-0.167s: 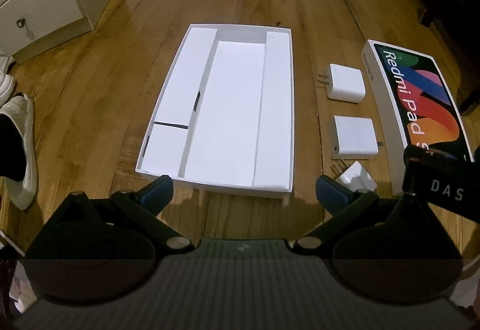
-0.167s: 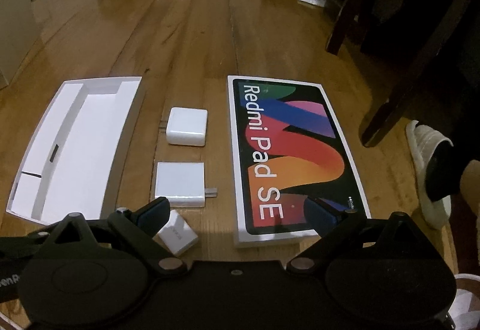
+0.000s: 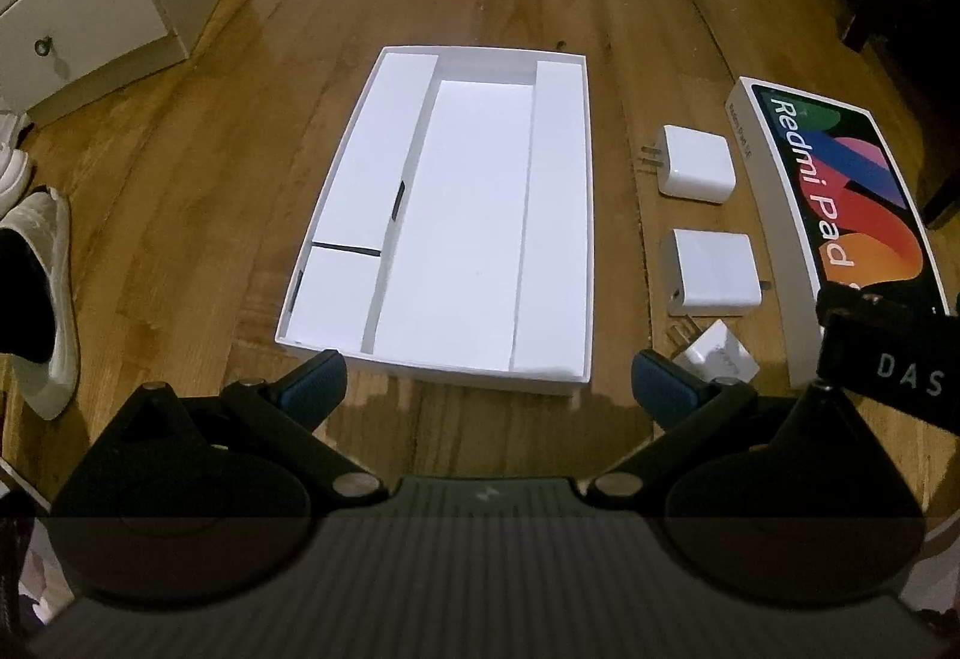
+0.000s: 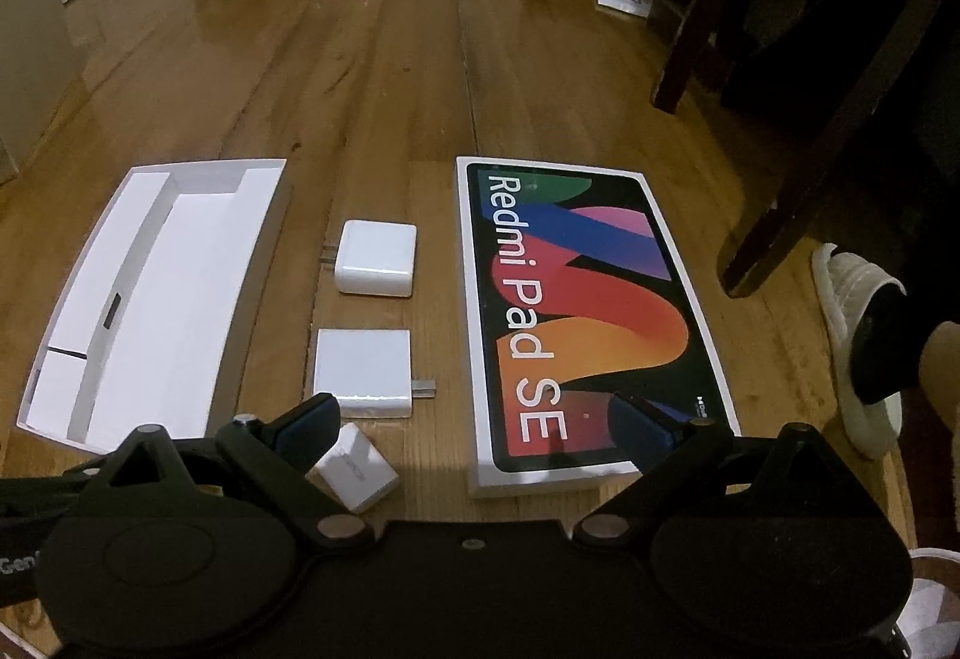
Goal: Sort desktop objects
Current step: 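Move the left gripper toward the small white ROMOSS charger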
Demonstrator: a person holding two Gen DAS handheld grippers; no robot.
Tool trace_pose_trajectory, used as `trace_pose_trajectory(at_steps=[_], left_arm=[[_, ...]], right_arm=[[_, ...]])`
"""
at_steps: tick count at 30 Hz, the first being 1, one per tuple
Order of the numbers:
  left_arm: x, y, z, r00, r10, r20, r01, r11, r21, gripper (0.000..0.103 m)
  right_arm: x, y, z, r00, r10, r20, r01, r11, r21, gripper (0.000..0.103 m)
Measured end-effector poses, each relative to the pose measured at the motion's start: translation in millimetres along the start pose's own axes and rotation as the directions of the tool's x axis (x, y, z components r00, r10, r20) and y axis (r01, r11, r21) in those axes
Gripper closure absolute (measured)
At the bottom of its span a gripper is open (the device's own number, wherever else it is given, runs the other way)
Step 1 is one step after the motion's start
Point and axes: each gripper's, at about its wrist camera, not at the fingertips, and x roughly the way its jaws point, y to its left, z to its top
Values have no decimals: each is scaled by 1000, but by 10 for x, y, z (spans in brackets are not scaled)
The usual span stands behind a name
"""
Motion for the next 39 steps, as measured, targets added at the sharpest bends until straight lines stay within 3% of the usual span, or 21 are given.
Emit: trace_pose_trajectory(at_steps=[5,9,19,28,31,33,37,39], left_arm=[[-10,68,38,999,-37,-11,37,999,4,0],[-20,44,55,998,-62,-8,62,998,23,0],[31,-76,18,994,-111,-20,112,991,77,0],[39,-257,2,988,-152,-8,152,980,126,0],[56,-301,9,981,-195,-2,193,972,134,0],[71,-321,19,977,-214,1,212,969,129,0],[104,-310,86,985,-166,40,158,975,156,0],[116,-298,118,989,-132,63,121,979,162,2]], right_arm=[[96,-37,73,999,30,-42,-29,999,29,4],[-35,-19,-38,1000,5,28,-6,1000,17,4],[5,9,-21,1000,3,8,-3,1000,7,4],[-61,-85,10,997,77,-3,-77,997,23,5],[-33,-121,13,997,80,-16,-79,997,27,5],[-17,-164,22,992,124,-33,-123,992,43,5],[-7,-343,91,964,257,-64,-249,962,111,5],[-63,-456,134,969,236,-72,-228,968,105,5]])
